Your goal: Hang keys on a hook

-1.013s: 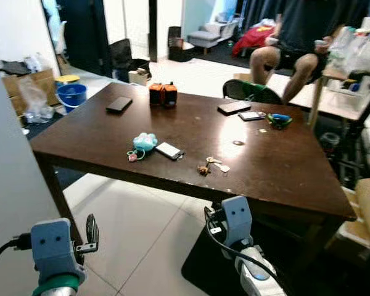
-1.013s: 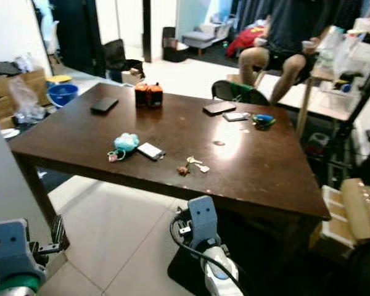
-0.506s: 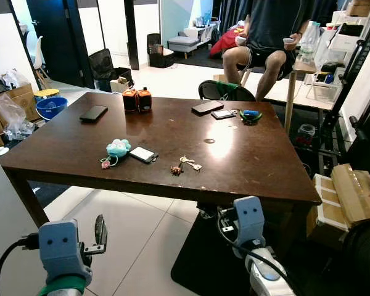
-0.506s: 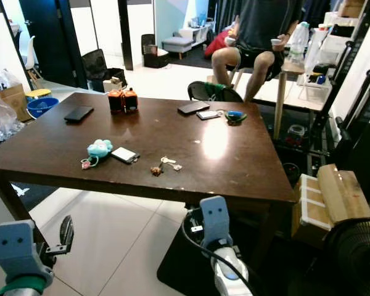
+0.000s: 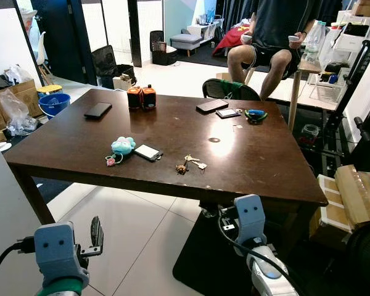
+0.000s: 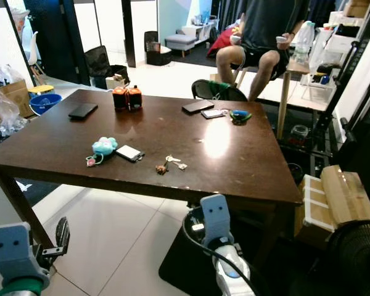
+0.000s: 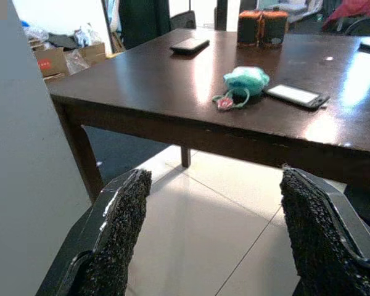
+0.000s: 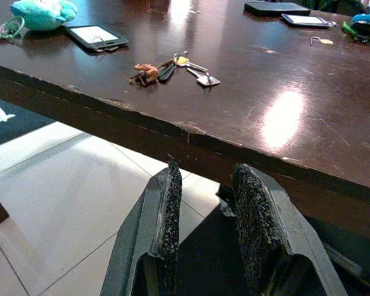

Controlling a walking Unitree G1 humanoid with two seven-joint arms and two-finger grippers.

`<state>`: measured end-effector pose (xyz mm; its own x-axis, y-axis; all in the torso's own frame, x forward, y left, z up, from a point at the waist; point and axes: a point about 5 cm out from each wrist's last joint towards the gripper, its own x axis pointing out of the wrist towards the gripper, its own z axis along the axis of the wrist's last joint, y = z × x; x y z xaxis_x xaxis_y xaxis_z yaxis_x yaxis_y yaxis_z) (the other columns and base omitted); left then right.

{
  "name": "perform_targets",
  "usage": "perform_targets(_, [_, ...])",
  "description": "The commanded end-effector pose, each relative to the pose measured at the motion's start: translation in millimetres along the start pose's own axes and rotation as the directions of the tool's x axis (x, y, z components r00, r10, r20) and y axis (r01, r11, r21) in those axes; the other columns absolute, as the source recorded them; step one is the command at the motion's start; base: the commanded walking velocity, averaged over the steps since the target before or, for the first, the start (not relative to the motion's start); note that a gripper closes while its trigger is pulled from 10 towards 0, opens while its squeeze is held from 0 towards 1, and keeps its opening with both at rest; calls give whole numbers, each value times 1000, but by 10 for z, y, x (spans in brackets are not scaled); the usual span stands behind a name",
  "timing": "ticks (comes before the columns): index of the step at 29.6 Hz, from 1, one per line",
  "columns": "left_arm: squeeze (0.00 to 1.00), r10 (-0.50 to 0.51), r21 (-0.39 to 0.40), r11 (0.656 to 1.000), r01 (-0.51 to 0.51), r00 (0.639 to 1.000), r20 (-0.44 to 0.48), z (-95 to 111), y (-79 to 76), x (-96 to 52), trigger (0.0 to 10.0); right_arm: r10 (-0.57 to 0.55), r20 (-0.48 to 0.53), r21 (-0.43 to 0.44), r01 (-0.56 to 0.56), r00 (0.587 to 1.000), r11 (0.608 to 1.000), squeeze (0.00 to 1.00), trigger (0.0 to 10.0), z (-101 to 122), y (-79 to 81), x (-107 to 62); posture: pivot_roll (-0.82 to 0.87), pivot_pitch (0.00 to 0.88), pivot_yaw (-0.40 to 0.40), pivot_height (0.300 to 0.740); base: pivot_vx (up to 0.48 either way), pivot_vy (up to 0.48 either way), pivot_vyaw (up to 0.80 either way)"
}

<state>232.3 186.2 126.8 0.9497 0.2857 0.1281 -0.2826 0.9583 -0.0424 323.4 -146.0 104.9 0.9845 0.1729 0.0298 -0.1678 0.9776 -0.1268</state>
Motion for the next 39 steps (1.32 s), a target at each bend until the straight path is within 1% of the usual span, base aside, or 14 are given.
perform_targets(1, [0,-16,-8,1000,15,1000,-18,-46,-26,-4,10000,-1,-19,37,2,1000,999,0,10000,-28,7,6,-134,9,64,740,0,0,0])
perform_targets(2, [0,-24,-31,999,24,1000,-5,-23,-33,3,10000,0,-18,50,1,1000,999,0,10000,-31,10,-4,-141,7,70,740,341,0,-800])
perform_targets(4, [0,-27,-45,999,27,1000,3,-9,-32,3,10000,3,-18,55,-2,1000,999,0,10000,-36,16,-15,-141,7,70,740,356,0,-800])
perform_targets(7, [0,-27,-45,999,27,1000,3,-9,-32,3,10000,3,-18,55,-2,1000,999,0,10000,-36,16,-15,-141,7,70,740,371,0,-800])
perform_targets(10, [0,-34,-57,998,34,999,11,4,-39,3,10000,6,-12,49,-6,1000,999,0,10000,-35,24,-27,-140,8,72,740,373,0,0])
perform_targets(29, [0,-42,-64,997,42,999,8,-7,-62,-4,10000,12,-7,38,-12,1000,999,0,10000,-24,27,-18,-142,3,68,740,326,0,0])
perform_targets(31, [0,-44,-84,995,45,999,12,-3,-64,-7,10000,12,-3,44,-12,1000,999,0,10000,-9,25,-12,-143,2,67,740,0,0,0])
perform_targets(33, [0,-43,-124,991,45,999,18,7,-60,-8,10000,12,3,53,-12,1000,999,0,10000,11,28,-4,-143,2,67,740,0,0,0])
perform_targets(34, [0,-43,-124,991,45,999,18,7,-60,-8,10000,12,3,53,-12,1000,999,0,10000,11,28,-4,-143,2,67,740,0,0,0])
perform_targets(36, [0,-41,-171,984,44,999,21,17,-60,-9,10000,12,10,56,-12,1000,998,0,10000,23,24,1,-145,0,65,740,0,0,0])
perform_targets(39, [0,-42,-189,981,45,999,23,22,-60,-8,10000,11,13,57,-12,1000,998,0,10000,30,21,5,-145,0,65,740,0,0,0])
